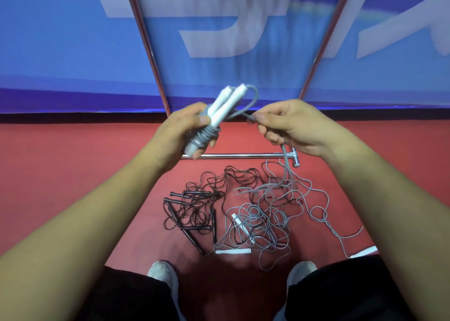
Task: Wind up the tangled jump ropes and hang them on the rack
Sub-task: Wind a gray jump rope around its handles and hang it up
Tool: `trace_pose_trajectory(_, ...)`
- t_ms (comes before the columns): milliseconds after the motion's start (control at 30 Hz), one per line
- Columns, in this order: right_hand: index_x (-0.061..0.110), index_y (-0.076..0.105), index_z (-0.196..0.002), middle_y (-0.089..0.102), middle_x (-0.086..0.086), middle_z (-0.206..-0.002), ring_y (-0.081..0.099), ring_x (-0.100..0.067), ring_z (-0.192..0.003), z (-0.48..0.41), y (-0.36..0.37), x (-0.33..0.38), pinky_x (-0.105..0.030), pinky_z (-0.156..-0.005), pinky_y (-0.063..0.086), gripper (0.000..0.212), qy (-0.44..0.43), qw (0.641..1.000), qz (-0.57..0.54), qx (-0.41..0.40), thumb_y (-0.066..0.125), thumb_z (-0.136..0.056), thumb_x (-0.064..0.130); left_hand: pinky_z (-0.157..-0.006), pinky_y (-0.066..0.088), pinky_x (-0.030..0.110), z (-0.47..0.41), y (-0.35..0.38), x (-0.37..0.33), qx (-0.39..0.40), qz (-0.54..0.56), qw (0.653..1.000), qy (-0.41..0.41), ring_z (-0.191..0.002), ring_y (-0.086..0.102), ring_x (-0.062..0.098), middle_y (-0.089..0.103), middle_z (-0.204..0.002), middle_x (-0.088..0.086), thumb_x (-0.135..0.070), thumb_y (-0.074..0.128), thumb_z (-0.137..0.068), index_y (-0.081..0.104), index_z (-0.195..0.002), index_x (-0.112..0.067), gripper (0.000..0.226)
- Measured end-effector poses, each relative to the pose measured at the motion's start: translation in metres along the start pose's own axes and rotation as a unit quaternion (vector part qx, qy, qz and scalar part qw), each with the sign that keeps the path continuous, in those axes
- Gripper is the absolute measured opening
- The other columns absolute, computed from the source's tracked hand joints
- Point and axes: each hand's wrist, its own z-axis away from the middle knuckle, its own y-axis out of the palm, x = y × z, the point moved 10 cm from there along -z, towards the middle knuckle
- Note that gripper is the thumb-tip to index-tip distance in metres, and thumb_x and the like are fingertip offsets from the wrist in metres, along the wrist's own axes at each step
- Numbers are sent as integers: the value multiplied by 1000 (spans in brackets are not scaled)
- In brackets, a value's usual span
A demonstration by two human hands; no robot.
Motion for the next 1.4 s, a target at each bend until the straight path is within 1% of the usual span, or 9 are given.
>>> trace_pose_trajectory(100, 3, 66, -100, 52, 1, -63, 40, -9, -51, 0, 13, -13, -18, -48, 34, 23, 67, 990, -122, 32, 60, -87, 21, -37, 33, 19, -4, -5, -2, -34, 91, 995, 11, -51, 50, 20, 58, -75, 11, -23, 52, -83, 51, -132, -16, 50)
trace_pose_trajectory(167, 4, 66, -105, 49, 2, -64, 39, -8, -52, 3, 22, -20, -17, -47, 33, 29, 107, 980, -160, 44, 59, -85, 23, -36, 33, 19, -5, -5, -4, -34, 126, 991, 19, -58, 52, 16, 60, -85, 4, -19, 41, -92, 49, -139, -22, 48)
trace_pose_trajectory(367, 4, 63, -102, 50, 0, -64, 32, -4, -44, 4, 23, -20, -14, -40, 23, 22, 109, 984, -133, 38, 64, -85, 18, -39, 37, 23, -5, -27, 6, -124, 158, 980, -18, -61, 52, 18, 58, -77, 7, -17, 41, -97, 57, -107, -8, 21)
trace_pose_trajectory(533, 10, 68, -83, 57, -2, -55, 46, -11, -41, 9, 10, -7, -20, -40, 36, 11, 52, 987, 150, -24, 68, -92, 16, -41, 38, 25, 1, -40, 16, -193, 66, 975, -84, -57, 50, 21, 61, -66, 10, -19, 48, -98, 62, -100, -7, 19)
trace_pose_trajectory(667, 9, 71, -86, 59, -3, -57, 48, -12, -42, 16, 16, 2, -20, -42, 39, 17, 32, 973, 226, -14, 65, -95, 21, -43, 36, 25, 2, -38, 19, -186, -1, 977, -102, -52, 53, 13, 58, -72, 9, -33, 65, -94, 60, -103, -9, 27)
trace_pose_trajectory(1000, 8, 74, -83, 46, 4, -49, 36, -8, -45, 27, 26, 29, -17, -45, 31, 12, -38, 970, 238, -16, 74, -87, 19, -50, 43, 25, -1, -39, 29, -146, -206, 958, -132, -49, 52, 10, 63, -67, 4, -22, 71, -91, 63, -99, -17, 12)
trace_pose_trajectory(1100, 8, 74, -80, 45, 2, -48, 35, -10, -43, 27, 24, 32, -20, -44, 31, 13, -47, 969, 240, -33, 73, -88, 19, -59, 51, 35, -4, -37, 29, -107, -366, 918, -109, -59, 57, 13, 65, -73, -4, -37, 70, -89, 61, -101, -32, 16)
trace_pose_trajectory(1267, 14, 76, -81, 44, 7, -44, 34, -6, -42, 25, 27, 32, -20, -45, 29, 12, -56, 956, 284, -42, 72, -89, 22, -80, 52, 36, -3, -8, 27, 13, -619, 780, -86, -81, 63, 16, 67, -94, -12, -56, 69, -84, 60, -121, -44, 40)
trace_pose_trajectory(1400, 9, 74, -80, 45, 6, -45, 33, -5, -40, 24, 19, 35, -15, -42, 30, 15, -66, 963, 248, -78, 71, -90, 19, -69, 48, 31, 2, 13, 29, 67, -618, 780, -71, -81, 62, 15, 63, -77, -15, -72, 68, -71, 61, -113, -49, 48)
